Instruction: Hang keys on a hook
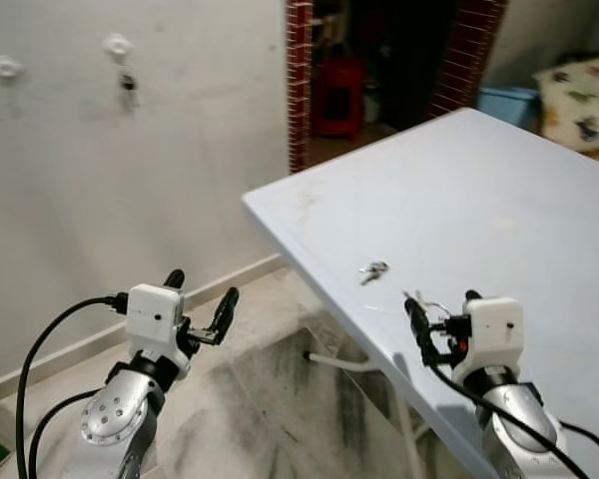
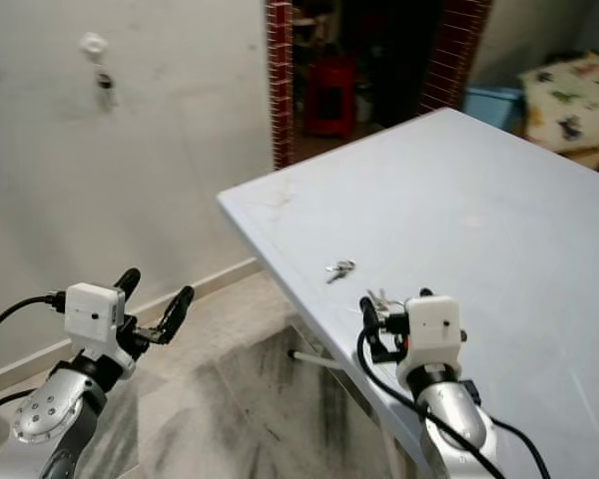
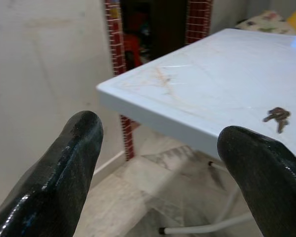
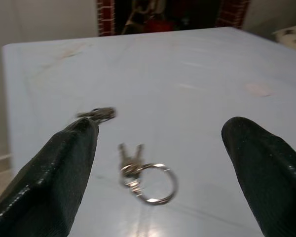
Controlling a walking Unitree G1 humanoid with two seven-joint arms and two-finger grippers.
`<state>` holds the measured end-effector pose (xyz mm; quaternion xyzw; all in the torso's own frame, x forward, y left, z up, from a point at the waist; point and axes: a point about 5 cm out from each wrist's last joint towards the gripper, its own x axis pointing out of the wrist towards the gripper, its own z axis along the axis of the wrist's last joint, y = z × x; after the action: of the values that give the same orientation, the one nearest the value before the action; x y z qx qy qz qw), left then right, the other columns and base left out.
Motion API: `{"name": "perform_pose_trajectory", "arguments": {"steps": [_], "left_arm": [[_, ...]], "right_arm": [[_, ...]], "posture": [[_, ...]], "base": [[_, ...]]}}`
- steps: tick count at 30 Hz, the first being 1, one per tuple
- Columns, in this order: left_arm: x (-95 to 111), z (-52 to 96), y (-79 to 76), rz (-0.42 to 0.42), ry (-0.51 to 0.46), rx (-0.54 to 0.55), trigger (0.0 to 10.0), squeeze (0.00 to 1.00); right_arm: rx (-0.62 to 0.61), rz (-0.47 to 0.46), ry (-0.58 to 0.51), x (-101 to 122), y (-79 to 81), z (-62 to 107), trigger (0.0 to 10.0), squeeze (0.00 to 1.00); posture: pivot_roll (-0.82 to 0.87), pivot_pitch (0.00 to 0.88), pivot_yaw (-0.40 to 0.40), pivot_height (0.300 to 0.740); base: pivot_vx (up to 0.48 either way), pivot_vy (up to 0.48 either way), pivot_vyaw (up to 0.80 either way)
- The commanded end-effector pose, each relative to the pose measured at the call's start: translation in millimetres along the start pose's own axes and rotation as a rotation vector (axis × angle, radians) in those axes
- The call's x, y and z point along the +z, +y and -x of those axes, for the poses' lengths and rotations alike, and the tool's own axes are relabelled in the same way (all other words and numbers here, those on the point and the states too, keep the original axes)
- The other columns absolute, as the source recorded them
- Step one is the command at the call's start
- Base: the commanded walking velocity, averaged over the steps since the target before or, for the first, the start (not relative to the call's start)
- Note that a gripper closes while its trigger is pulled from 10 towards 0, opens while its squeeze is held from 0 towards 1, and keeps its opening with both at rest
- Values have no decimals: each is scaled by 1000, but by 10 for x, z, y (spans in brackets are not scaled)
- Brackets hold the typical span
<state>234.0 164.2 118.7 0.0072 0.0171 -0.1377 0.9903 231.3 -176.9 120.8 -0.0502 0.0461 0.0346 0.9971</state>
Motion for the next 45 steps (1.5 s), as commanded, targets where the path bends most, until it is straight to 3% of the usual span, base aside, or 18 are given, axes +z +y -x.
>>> {"name": "perform_pose_trajectory", "arguments": {"steps": [1, 18, 23, 30, 40, 45], "left_arm": [[-17, -7, 17, -9, 18, -13, 10000, 0], [-49, -47, -14, 12, 36, -19, 10000, 0], [-23, -64, -2, -38, 24, -8, 10000, 0], [-39, -66, -22, -2, 29, -7, 10000, 0], [-47, -68, -30, -17, 36, -14, 10000, 0], [-53, -70, -37, -11, 43, -18, 10000, 0]], "right_arm": [[-5, 0, 7, 4, -18, -36, 10000, 0], [10, 1, -5, 58, -37, -149, 10000, 0], [28, 0, -12, 78, -16, -167, 10000, 0], [32, 1, 0, 51, -17, -170, 10000, 0], [58, -11, 15, 35, 22, -177, 10000, 0], [113, -1, 86, 10, 62, -241, 10000, 0]], "posture": [[3, 0, 32, 740], [4, 0, 27, 740], [4, 0, 24, 740], [2, 0, 23, 740], [2, 0, 24, 740], [2, 0, 22, 740]], "base": [[0, 0, -800], [0, 0, -764], [0, 0, 0], [0, 0, 0], [0, 0, 0], [0, 0, 0]]}}
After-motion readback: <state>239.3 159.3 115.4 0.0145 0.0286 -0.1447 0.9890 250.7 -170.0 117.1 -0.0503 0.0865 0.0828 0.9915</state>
